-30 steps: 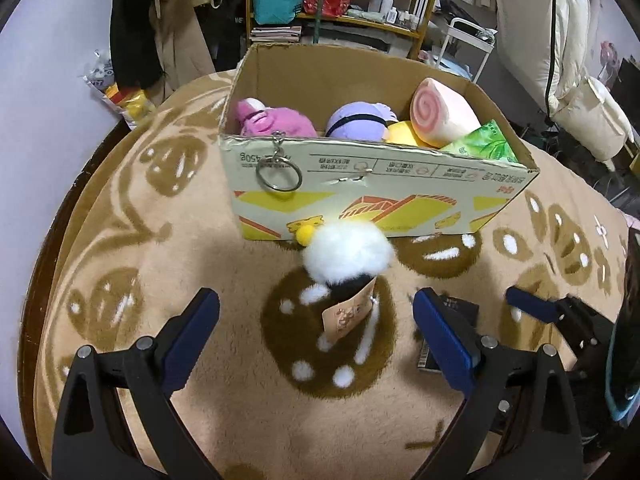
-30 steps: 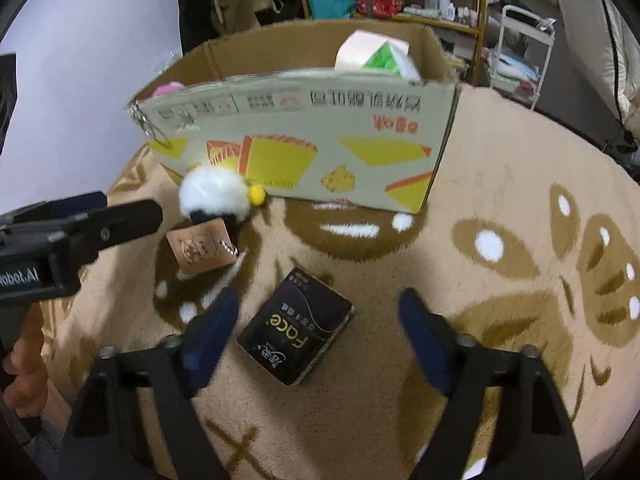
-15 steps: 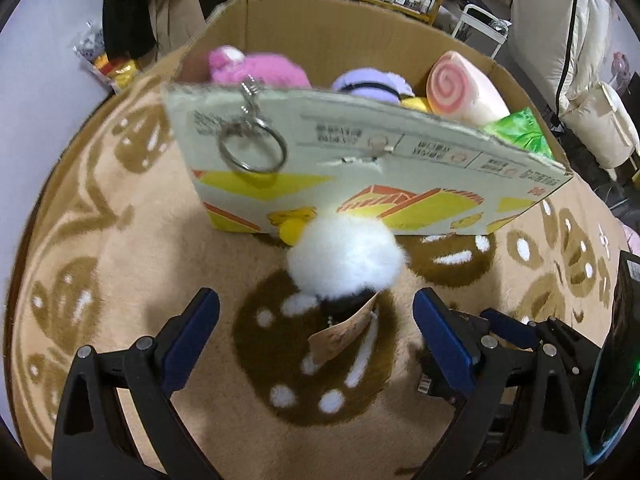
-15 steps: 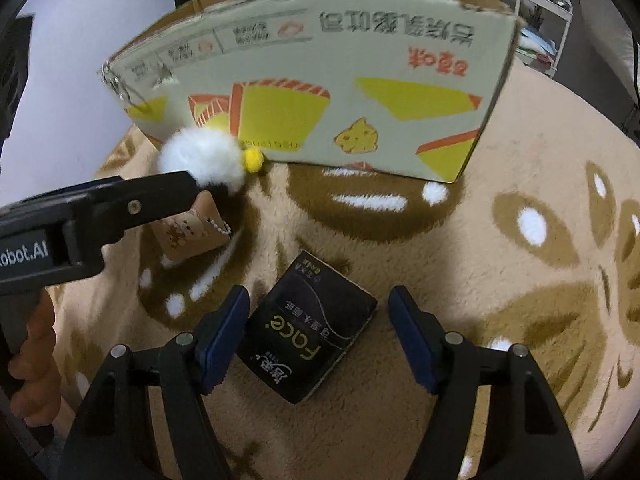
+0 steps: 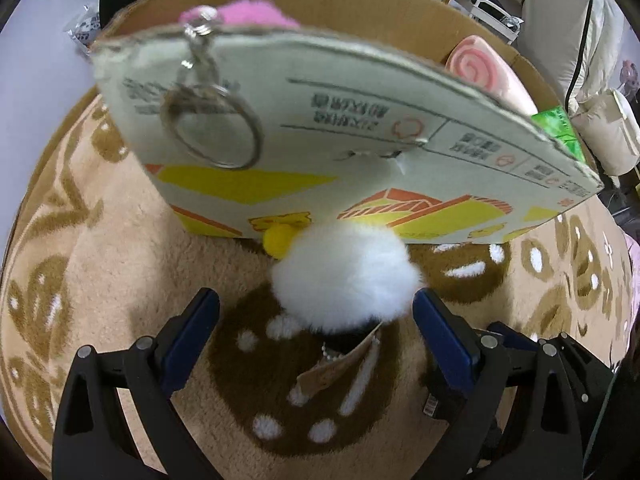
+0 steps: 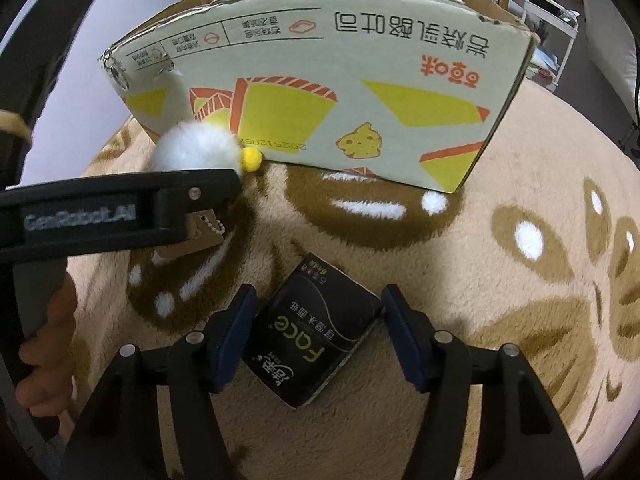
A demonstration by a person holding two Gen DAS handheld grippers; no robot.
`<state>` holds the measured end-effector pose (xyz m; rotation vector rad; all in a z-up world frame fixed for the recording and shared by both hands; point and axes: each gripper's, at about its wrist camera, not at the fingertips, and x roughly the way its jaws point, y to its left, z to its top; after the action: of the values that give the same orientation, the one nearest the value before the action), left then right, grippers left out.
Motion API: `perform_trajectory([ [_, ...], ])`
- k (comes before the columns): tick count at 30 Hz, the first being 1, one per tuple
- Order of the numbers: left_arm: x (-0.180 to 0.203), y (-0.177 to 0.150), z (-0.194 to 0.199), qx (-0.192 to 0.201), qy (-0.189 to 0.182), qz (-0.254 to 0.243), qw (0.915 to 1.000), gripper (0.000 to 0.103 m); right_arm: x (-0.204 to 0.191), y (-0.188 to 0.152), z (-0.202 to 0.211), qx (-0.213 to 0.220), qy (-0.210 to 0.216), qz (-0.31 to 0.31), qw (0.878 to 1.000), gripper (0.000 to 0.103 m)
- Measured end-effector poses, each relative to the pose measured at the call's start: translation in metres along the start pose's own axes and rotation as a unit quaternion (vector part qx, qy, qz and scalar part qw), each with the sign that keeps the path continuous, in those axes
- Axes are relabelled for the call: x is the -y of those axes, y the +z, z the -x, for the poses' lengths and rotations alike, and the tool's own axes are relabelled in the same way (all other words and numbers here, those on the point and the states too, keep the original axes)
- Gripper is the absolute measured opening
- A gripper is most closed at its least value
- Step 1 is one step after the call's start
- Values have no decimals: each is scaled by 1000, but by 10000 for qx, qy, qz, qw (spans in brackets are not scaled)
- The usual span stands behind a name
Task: Organize soft objects
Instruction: 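Close the right tool on the Face pack while the left grips the pom-pom keychain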
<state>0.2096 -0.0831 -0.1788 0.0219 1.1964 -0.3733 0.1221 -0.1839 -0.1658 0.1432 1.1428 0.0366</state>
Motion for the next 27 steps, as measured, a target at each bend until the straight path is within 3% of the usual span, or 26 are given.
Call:
perform_trajectory([
  [7,4,6,-10,-35,54,-30,10000,92,-3,1,-7,-15,12,-28,10000,68],
  [10,6,10,-13,-18,106,-15,9999,83,-3,2,-9,1,-13,-21,10000,68],
  [14,4,15,-17,-68,393,19,9992,62,-2,1,-10,73,-31,-76,9999,66],
  [21,4,13,-11,-22,362,5,9993,37,4,0,-1,156,46,-160,9997,64],
  [27,12,3,-7,25,362,-175,9992,33,12,1,14,398,-56,-248,9989,63],
])
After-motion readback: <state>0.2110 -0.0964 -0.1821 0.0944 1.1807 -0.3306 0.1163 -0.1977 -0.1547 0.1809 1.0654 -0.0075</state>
